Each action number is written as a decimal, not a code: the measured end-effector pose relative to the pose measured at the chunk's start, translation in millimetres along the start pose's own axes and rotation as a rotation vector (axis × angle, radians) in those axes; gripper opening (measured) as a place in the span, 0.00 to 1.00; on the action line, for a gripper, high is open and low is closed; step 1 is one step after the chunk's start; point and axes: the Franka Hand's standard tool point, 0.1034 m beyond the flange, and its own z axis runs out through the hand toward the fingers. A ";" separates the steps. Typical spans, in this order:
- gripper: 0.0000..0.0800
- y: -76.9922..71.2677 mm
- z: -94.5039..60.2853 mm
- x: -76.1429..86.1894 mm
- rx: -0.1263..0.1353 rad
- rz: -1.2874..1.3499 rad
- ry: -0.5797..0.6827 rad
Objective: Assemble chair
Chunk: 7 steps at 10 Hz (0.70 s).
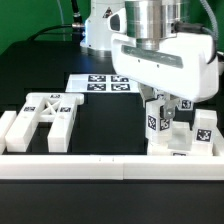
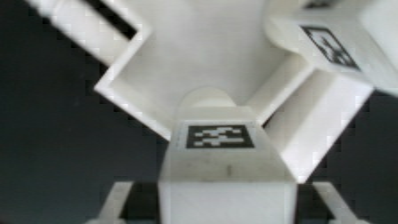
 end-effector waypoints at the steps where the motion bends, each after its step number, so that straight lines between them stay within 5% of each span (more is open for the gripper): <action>1: 0.36 0.2 0.1 0.4 0.003 0.072 -0.006; 7: 0.36 0.4 0.4 -0.6 0.000 0.347 -0.016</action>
Offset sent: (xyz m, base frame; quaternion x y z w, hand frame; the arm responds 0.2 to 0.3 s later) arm -0.0007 0.0000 0.0001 -0.0131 -0.0133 0.1939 0.9809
